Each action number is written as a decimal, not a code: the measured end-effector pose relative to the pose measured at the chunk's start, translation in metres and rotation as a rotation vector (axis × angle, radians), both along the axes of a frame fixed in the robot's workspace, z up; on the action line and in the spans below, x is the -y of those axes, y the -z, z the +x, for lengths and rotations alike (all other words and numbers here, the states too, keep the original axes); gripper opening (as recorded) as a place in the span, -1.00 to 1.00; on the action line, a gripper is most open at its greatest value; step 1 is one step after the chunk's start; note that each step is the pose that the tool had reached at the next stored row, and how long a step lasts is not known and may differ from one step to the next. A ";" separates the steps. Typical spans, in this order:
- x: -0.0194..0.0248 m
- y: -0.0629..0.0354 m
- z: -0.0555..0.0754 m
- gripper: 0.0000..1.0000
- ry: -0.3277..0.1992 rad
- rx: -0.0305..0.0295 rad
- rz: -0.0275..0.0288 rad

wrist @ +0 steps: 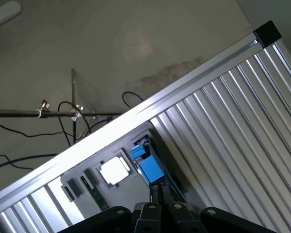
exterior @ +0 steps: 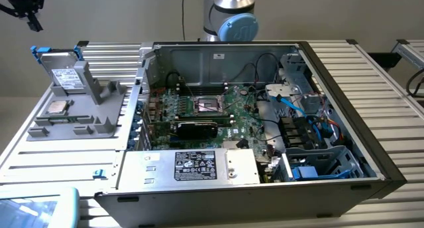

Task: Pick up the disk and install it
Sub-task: 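Pick up the disk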

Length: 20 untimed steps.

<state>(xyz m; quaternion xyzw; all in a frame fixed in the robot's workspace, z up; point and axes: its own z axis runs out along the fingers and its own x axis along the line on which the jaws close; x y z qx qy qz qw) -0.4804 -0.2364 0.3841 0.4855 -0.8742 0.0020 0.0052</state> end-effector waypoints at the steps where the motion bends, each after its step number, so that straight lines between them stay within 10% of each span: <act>1: 0.0000 0.0000 0.000 -0.79 -0.018 -0.0001 0.0000; 20: 0.0000 0.0004 0.000 -0.79 -0.364 0.0001 0.0000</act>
